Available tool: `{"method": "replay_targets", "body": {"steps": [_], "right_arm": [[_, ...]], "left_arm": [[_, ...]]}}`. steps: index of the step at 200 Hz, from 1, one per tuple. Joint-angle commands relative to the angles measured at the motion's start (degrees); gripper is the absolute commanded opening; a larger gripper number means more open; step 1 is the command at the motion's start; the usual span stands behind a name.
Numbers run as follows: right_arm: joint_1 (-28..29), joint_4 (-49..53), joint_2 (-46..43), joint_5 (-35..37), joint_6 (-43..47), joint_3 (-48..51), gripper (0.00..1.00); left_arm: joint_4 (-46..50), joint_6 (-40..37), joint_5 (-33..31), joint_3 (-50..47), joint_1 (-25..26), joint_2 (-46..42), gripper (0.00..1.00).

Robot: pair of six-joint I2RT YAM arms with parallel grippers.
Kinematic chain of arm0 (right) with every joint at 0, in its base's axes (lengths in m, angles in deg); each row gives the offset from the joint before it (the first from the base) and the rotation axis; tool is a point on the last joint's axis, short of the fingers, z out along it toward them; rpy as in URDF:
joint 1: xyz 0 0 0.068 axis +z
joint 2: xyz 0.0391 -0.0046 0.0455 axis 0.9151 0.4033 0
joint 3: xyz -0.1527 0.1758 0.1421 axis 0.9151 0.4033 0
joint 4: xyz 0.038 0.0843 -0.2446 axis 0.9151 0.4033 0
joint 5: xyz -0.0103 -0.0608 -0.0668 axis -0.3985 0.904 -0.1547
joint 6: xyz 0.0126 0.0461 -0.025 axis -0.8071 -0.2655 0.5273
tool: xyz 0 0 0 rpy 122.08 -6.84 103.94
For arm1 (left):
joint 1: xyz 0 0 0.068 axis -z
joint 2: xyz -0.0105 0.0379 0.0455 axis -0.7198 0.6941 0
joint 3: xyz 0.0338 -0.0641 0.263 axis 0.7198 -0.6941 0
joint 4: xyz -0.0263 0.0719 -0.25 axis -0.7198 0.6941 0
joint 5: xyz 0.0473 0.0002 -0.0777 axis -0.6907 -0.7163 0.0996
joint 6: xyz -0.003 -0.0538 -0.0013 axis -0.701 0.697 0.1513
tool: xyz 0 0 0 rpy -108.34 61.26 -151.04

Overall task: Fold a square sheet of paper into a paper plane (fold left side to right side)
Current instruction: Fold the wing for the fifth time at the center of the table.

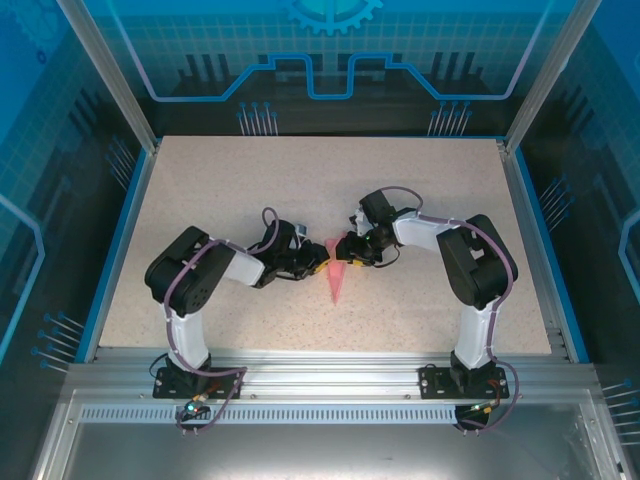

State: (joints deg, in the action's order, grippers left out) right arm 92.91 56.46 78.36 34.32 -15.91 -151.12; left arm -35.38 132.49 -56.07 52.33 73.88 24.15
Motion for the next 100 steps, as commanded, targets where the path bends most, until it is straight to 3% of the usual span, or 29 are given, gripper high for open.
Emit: {"method": "replay_targets", "body": {"steps": [1, 27, 81, 100], "right_arm": [[2.83, -1.38, 2.80, 0.09, 0.64, 0.68, 0.43], [2.70, -1.77, 1.01, -0.31, 1.05, 0.87, 0.43], [0.69, -2.00, -4.78, -1.76, 1.76, 2.50, 0.45], [0.46, -3.99, -5.66, -4.00, 0.87, 2.98, 0.38]], "left_arm": [[1.51, -1.24, 1.05, 1.43, -0.47, 1.84, 0.15], [2.83, -1.43, 0.91, 1.85, -0.42, 3.21, 0.09], [4.03, -1.39, 0.94, 2.35, -0.48, 4.50, 0.06], [4.33, -1.57, 0.88, 2.26, -0.45, 4.50, 0.06]]}}
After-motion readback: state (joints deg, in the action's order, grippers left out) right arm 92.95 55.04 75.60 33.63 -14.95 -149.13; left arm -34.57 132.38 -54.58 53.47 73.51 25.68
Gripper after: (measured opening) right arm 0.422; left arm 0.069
